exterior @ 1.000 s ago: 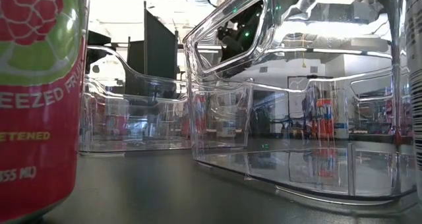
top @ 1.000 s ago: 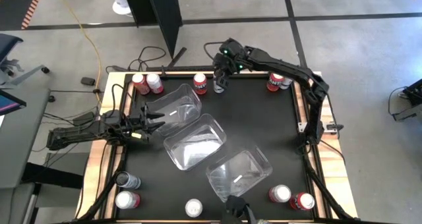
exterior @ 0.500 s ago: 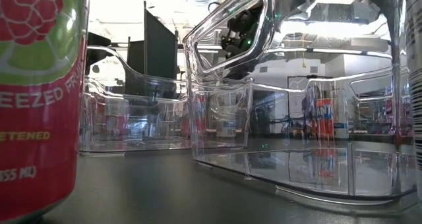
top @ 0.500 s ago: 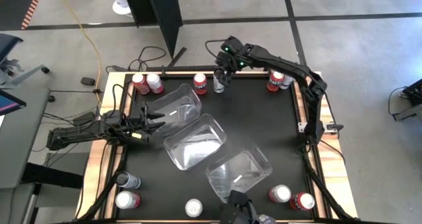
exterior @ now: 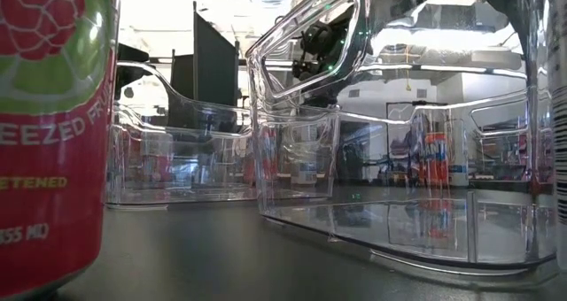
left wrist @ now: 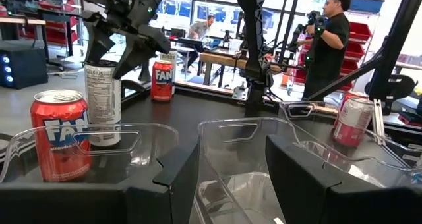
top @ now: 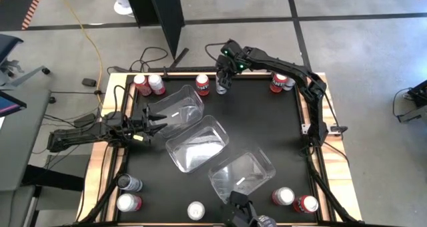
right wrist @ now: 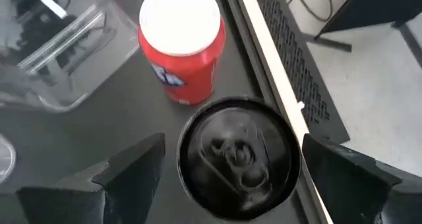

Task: Sort soda cans
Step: Put the top middle white soda can in the center transparent bin

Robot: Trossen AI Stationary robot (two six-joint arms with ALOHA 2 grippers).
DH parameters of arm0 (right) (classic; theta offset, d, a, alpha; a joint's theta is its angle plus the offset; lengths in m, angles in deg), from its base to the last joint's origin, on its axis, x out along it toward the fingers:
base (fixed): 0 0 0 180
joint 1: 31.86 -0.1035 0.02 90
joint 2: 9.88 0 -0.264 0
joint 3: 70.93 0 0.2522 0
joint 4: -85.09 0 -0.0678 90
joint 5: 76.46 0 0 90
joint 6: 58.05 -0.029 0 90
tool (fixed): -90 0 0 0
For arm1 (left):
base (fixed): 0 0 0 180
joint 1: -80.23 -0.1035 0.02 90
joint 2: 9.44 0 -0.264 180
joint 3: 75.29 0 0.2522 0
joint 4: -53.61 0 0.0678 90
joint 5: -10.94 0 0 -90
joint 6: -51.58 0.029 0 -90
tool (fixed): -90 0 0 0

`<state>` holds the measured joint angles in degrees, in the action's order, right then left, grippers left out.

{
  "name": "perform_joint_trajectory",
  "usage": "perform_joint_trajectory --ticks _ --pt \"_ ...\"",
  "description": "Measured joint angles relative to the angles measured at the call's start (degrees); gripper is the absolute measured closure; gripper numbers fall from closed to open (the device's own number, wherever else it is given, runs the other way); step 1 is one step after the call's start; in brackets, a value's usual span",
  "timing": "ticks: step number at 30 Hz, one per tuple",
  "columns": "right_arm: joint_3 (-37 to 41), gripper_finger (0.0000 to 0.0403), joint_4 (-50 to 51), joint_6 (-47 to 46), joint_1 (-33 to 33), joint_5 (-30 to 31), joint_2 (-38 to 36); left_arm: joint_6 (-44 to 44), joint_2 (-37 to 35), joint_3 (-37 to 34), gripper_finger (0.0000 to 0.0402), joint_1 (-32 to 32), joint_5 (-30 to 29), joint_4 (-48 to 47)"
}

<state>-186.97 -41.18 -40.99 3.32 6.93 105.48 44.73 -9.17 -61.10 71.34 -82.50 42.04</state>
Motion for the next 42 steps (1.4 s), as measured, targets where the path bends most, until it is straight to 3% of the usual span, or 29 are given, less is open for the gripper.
perform_joint_trajectory --ticks 42 --pt "0.54 0.0037 -1.0 -0.02 -0.15 0.9 1.96 0.11 0.0 0.0 0.0233 0.02 0.0 0.0"
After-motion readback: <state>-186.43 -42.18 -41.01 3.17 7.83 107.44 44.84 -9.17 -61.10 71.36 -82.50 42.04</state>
